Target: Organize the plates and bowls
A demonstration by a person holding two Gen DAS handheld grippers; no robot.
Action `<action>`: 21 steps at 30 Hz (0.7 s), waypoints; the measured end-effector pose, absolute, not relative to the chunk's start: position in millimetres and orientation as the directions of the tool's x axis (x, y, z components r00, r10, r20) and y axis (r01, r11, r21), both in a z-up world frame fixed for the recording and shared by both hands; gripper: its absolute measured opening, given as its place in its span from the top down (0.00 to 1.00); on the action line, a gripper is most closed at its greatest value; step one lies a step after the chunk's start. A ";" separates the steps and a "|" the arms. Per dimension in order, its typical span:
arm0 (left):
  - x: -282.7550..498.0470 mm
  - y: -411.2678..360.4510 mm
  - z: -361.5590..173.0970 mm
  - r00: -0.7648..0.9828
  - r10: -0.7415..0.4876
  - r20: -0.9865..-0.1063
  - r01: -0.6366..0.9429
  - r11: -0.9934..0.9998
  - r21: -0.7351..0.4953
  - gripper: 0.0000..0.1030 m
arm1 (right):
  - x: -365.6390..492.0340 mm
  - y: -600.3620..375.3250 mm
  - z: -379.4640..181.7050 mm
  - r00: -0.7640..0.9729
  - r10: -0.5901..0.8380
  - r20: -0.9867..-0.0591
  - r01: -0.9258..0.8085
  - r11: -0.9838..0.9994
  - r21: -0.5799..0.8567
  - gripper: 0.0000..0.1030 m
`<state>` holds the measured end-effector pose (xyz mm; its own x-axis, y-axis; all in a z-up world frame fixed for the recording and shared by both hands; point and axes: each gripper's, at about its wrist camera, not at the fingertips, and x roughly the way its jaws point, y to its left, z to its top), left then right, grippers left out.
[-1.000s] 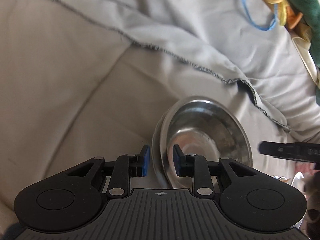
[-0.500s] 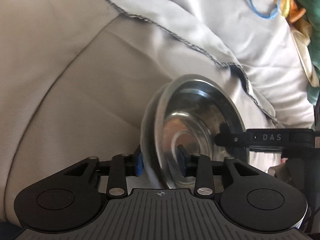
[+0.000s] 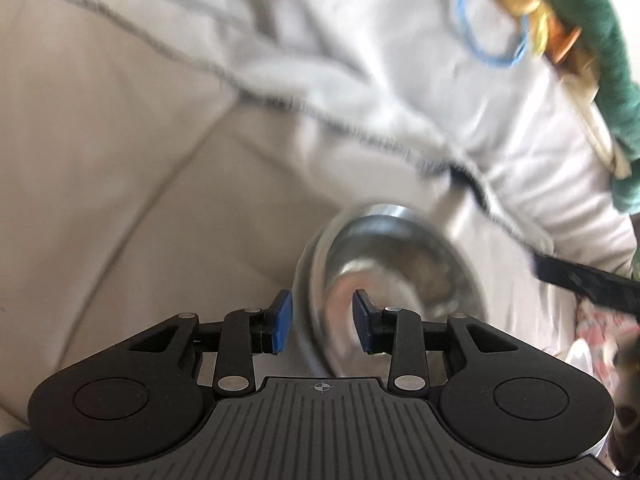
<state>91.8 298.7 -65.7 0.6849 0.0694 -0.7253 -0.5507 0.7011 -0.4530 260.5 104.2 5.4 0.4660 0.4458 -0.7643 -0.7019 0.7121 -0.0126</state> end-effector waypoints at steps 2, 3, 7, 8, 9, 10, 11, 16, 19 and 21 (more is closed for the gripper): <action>93.0 285.3 -48.4 0.722 0.048 -0.690 -0.495 0.732 -0.467 0.64 | 241.6 79.2 20.2 0.573 0.448 -0.686 -0.689 0.717 -0.106 0.11; 95.7 276.9 -40.4 0.740 0.013 -0.673 -0.452 0.750 -0.482 0.64 | 235.6 68.0 23.8 0.604 0.434 -0.668 -0.673 0.726 -0.137 0.11; 112.6 231.9 -17.6 0.773 -0.151 -0.617 -0.261 0.810 -0.525 0.64 | 223.2 23.3 24.2 0.675 0.356 -0.647 -0.604 0.770 -0.206 0.10; 116.5 221.1 -14.0 0.769 -0.175 -0.615 -0.229 0.823 -0.521 0.64 | 219.9 11.8 23.0 0.689 0.346 -0.637 -0.592 0.776 -0.218 0.10; 120.8 210.6 -11.0 0.764 -0.189 -0.617 -0.205 0.836 -0.509 0.64 | 217.0 -1.3 21.9 0.698 0.348 -0.625 -0.586 0.780 -0.220 0.10; 124.8 201.7 -9.1 0.757 -0.194 -0.624 -0.191 0.848 -0.495 0.64 | 216.1 -12.7 20.1 0.698 0.356 -0.621 -0.586 0.783 -0.210 0.10; 128.8 193.7 -8.0 0.748 -0.194 -0.634 -0.184 0.858 -0.480 0.64 | 217.2 -23.1 18.0 0.690 0.364 -0.626 -0.584 0.790 -0.185 0.10; 146.6 172.8 -17.6 0.698 -0.162 -0.698 -0.232 0.870 -0.434 0.65 | 241.3 -64.9 -1.9 0.551 0.471 -0.688 -0.584 0.808 0.085 0.23; 148.1 177.3 -26.3 0.678 -0.151 -0.719 -0.267 0.861 -0.433 0.65 | 248.5 -71.3 -18.7 0.521 0.490 -0.699 -0.565 0.812 0.148 0.27; 148.4 181.5 -31.2 0.671 -0.154 -0.725 -0.287 0.848 -0.446 0.65 | 248.8 -71.7 -29.2 0.533 0.474 -0.701 -0.539 0.829 0.151 0.27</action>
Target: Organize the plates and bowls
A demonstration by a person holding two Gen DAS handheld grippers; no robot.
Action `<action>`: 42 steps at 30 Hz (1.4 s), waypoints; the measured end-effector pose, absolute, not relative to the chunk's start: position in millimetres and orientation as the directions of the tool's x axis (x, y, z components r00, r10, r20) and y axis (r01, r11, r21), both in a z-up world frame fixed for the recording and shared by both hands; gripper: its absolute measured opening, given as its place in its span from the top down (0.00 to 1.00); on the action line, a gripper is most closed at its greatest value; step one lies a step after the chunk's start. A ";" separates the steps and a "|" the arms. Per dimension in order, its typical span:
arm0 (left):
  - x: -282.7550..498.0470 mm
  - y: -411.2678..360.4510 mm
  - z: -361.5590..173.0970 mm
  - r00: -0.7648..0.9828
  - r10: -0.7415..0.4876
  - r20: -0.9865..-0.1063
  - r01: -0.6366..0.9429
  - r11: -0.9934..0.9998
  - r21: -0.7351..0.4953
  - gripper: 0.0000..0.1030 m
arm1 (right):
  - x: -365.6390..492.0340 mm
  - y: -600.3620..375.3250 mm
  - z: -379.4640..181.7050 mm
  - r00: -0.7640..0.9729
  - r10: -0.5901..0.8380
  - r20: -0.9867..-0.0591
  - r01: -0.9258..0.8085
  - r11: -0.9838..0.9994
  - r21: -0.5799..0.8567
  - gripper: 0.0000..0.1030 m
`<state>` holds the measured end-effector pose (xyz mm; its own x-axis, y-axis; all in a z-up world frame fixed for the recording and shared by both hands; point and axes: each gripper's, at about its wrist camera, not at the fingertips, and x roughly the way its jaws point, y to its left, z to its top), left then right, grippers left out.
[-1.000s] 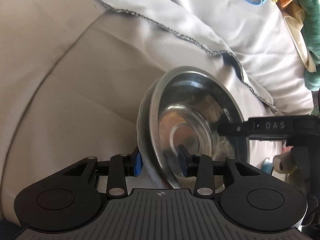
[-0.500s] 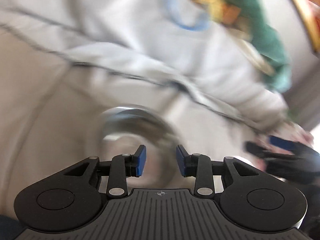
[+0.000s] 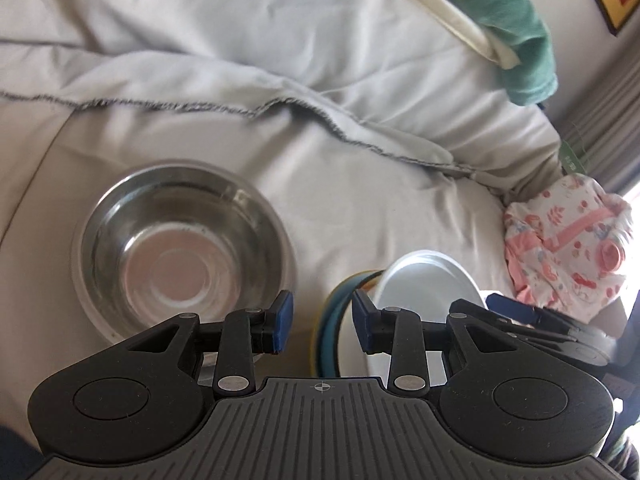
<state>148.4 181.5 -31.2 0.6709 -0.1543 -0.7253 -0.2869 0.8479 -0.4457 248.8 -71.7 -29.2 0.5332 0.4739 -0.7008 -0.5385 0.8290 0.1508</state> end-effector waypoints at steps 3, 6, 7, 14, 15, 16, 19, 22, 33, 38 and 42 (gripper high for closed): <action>149.6 187.5 -38.8 0.660 -0.169 -0.732 -0.306 0.830 -0.467 0.65 | 251.4 -70.6 -39.9 0.546 0.442 -0.711 -0.509 0.850 0.138 0.27; 147.6 187.9 -42.5 0.666 -0.199 -0.719 -0.289 0.820 -0.494 0.65 | 256.1 -73.4 -50.8 0.536 0.423 -0.730 -0.483 0.863 0.146 0.27; 144.9 189.0 -41.1 0.681 -0.216 -0.700 -0.278 0.808 -0.520 0.65 | 258.1 -74.0 -54.2 0.531 0.419 -0.736 -0.476 0.867 0.149 0.27; 133.5 184.2 -17.8 0.753 -0.288 -0.591 -0.176 0.778 -0.603 0.67 | 265.0 -77.6 -69.2 0.487 0.440 -0.754 -0.465 0.862 0.203 0.27; 134.8 179.9 -16.7 0.751 -0.287 -0.594 -0.164 0.791 -0.589 0.67 | 264.2 -77.9 -68.9 0.484 0.450 -0.751 -0.468 0.858 0.213 0.27; 137.1 175.5 -17.3 0.743 -0.278 -0.609 -0.164 0.807 -0.568 0.67 | 263.1 -78.7 -68.1 0.479 0.462 -0.746 -0.471 0.853 0.226 0.27; 145.4 168.2 -28.2 0.706 -0.238 -0.667 -0.209 0.830 -0.517 0.67 | 260.1 -82.7 -62.6 0.462 0.515 -0.722 -0.489 0.827 0.277 0.27; 149.1 167.7 -42.9 0.671 -0.233 -0.704 -0.247 0.825 -0.508 0.66 | 255.1 -86.0 -57.2 0.438 0.559 -0.704 -0.514 0.798 0.315 0.27; 160.9 159.1 -75.8 0.575 -0.232 -0.784 -0.307 0.828 -0.470 0.61 | 262.5 -75.5 -96.1 0.220 0.576 -0.788 -0.470 0.770 0.432 0.27; 170.0 147.7 -88.6 0.541 -0.253 -0.802 -0.302 0.831 -0.466 0.55 | 269.6 -74.2 -112.6 0.145 0.601 -0.786 -0.405 0.761 0.507 0.27; 171.9 143.1 -92.6 0.524 -0.252 -0.814 -0.312 0.832 -0.458 0.55 | 268.5 -75.5 -115.9 0.113 0.635 -0.764 -0.386 0.737 0.555 0.27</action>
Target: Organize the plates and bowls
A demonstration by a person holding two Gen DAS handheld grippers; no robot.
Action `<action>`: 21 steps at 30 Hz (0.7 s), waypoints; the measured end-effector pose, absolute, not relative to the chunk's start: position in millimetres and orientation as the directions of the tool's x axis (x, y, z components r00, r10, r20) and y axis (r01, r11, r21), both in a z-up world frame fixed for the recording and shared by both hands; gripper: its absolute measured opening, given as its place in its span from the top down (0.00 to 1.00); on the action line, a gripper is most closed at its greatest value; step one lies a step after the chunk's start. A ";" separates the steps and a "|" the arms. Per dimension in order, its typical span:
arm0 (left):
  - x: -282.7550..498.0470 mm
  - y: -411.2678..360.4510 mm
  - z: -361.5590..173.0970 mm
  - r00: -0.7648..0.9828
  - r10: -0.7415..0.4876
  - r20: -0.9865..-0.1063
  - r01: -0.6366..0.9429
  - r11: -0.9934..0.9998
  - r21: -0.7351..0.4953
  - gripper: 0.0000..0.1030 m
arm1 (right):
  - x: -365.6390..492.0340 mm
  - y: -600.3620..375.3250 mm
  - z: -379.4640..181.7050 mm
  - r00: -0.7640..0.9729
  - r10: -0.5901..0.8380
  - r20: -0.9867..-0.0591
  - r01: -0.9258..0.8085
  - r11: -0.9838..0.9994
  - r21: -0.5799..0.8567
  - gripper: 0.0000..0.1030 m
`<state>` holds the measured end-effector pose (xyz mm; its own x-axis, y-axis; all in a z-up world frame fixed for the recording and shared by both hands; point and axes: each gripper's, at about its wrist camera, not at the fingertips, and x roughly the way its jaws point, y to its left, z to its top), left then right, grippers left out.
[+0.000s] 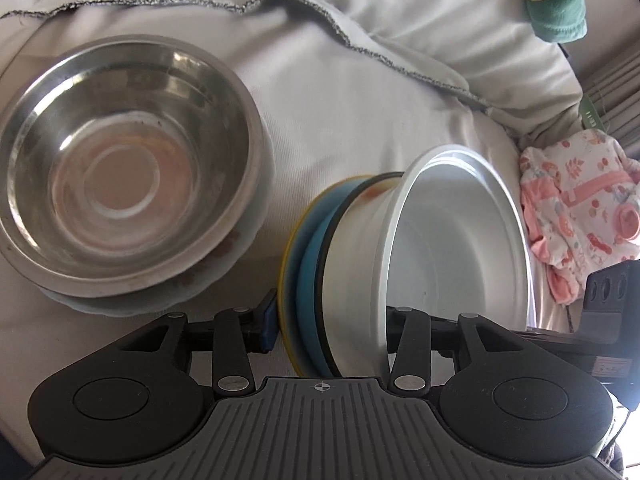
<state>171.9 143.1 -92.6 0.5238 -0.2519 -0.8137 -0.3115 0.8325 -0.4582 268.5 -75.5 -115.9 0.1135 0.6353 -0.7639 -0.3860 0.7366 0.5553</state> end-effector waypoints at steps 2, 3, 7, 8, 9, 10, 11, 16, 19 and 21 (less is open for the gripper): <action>171.1 142.8 -93.0 0.525 -0.255 -0.812 -0.310 0.831 -0.462 0.55 | 266.3 -75.0 -116.8 0.101 0.646 -0.757 -0.390 0.725 0.567 0.27; 170.9 143.2 -93.3 0.527 -0.258 -0.810 -0.307 0.831 -0.464 0.55 | 265.3 -74.2 -116.8 0.094 0.651 -0.753 -0.395 0.719 0.572 0.27; 166.7 145.3 -94.4 0.530 -0.272 -0.803 -0.291 0.831 -0.474 0.57 | 256.0 -69.4 -112.4 0.090 0.652 -0.753 -0.428 0.708 0.562 0.27; 163.6 146.9 -94.9 0.536 -0.282 -0.796 -0.290 0.824 -0.487 0.57 | 254.2 -68.5 -111.4 0.097 0.647 -0.756 -0.437 0.710 0.552 0.27; 160.1 148.8 -95.2 0.540 -0.292 -0.789 -0.285 0.819 -0.498 0.57 | 252.1 -68.2 -110.0 0.103 0.644 -0.758 -0.444 0.712 0.544 0.27; 156.7 150.2 -94.8 0.541 -0.300 -0.786 -0.279 0.817 -0.504 0.57 | 250.0 -67.2 -109.1 0.108 0.639 -0.761 -0.450 0.714 0.536 0.27; 152.0 150.4 -94.0 0.539 -0.304 -0.785 -0.277 0.817 -0.506 0.56 | 247.4 -65.1 -107.1 0.110 0.633 -0.766 -0.456 0.717 0.527 0.27; 124.9 144.2 -94.9 0.527 -0.314 -0.790 -0.254 0.828 -0.499 0.56 | 232.0 -64.0 -103.2 0.074 0.620 -0.781 -0.496 0.703 0.511 0.28; 115.1 140.7 -96.5 0.546 -0.320 -0.774 -0.237 0.827 -0.509 0.56 | 225.5 -65.5 -103.7 0.101 0.600 -0.794 -0.516 0.714 0.474 0.28; 117.5 140.2 -94.9 0.547 -0.319 -0.774 -0.234 0.829 -0.508 0.55 | 223.7 -64.7 -100.5 0.136 0.577 -0.805 -0.525 0.732 0.435 0.28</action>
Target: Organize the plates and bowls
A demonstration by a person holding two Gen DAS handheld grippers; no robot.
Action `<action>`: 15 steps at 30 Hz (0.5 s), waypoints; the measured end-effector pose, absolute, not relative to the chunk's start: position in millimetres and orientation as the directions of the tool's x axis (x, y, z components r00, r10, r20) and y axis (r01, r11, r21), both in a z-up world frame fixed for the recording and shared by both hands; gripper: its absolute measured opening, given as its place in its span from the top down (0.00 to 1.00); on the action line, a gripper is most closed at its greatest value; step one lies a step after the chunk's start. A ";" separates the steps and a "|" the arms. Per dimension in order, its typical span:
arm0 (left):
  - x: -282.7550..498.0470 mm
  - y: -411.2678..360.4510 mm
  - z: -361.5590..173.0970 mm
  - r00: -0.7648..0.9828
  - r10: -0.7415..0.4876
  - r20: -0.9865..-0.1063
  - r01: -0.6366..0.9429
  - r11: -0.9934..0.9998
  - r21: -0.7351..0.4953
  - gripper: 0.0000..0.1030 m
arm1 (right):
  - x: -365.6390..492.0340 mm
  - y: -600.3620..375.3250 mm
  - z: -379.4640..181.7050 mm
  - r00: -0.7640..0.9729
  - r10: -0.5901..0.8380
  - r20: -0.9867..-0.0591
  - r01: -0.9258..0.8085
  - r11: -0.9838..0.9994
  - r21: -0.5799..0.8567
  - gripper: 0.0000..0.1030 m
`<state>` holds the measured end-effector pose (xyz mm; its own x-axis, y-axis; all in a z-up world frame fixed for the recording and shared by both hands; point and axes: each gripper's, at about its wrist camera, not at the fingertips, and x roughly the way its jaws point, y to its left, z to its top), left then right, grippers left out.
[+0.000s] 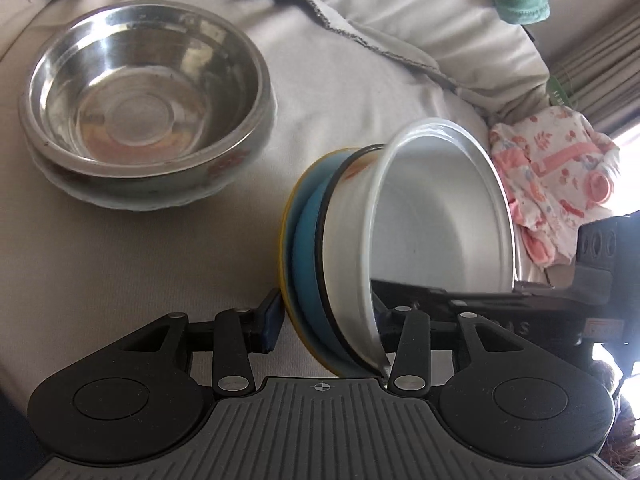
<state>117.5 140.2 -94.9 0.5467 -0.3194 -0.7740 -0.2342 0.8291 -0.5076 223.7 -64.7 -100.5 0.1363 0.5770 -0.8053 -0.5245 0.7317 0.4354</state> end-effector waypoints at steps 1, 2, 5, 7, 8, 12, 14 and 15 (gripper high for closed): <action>119.5 139.4 -94.5 0.546 -0.314 -0.777 -0.236 0.832 -0.502 0.55 | 223.8 -63.5 -98.4 0.160 0.562 -0.811 -0.527 0.744 0.411 0.28; 121.5 139.3 -94.4 0.542 -0.308 -0.782 -0.238 0.836 -0.494 0.54 | 223.3 -62.1 -96.0 0.189 0.540 -0.820 -0.535 0.757 0.375 0.28; 126.2 136.9 -94.7 0.535 -0.291 -0.793 -0.244 0.845 -0.475 0.52 | 217.3 -53.5 -89.2 0.292 0.466 -0.835 -0.569 0.786 0.240 0.25; 129.8 132.6 -94.3 0.524 -0.283 -0.803 -0.243 0.854 -0.459 0.50 | 216.2 -50.6 -89.0 0.310 0.462 -0.831 -0.581 0.784 0.218 0.25; 131.5 131.7 -93.6 0.522 -0.278 -0.807 -0.246 0.856 -0.454 0.50 | 218.6 -50.1 -90.6 0.300 0.474 -0.828 -0.579 0.780 0.237 0.25; 136.2 128.4 -92.8 0.507 -0.271 -0.818 -0.253 0.861 -0.442 0.47 | 222.7 -54.1 -90.5 0.327 0.484 -0.812 -0.531 0.804 0.265 0.25; 138.6 125.2 -92.0 0.500 -0.260 -0.826 -0.253 0.868 -0.426 0.47 | 224.2 -55.7 -91.7 0.323 0.487 -0.812 -0.522 0.807 0.276 0.25; 139.7 124.5 -92.1 0.497 -0.255 -0.829 -0.255 0.871 -0.421 0.47 | 222.8 -53.4 -92.2 0.319 0.489 -0.812 -0.521 0.806 0.281 0.25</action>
<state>139.7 124.5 -92.1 0.4973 -0.2554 -0.8291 -0.2545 0.8707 -0.4209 222.8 -53.4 -92.2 0.3191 0.4886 -0.8120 -0.5207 0.8063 0.2806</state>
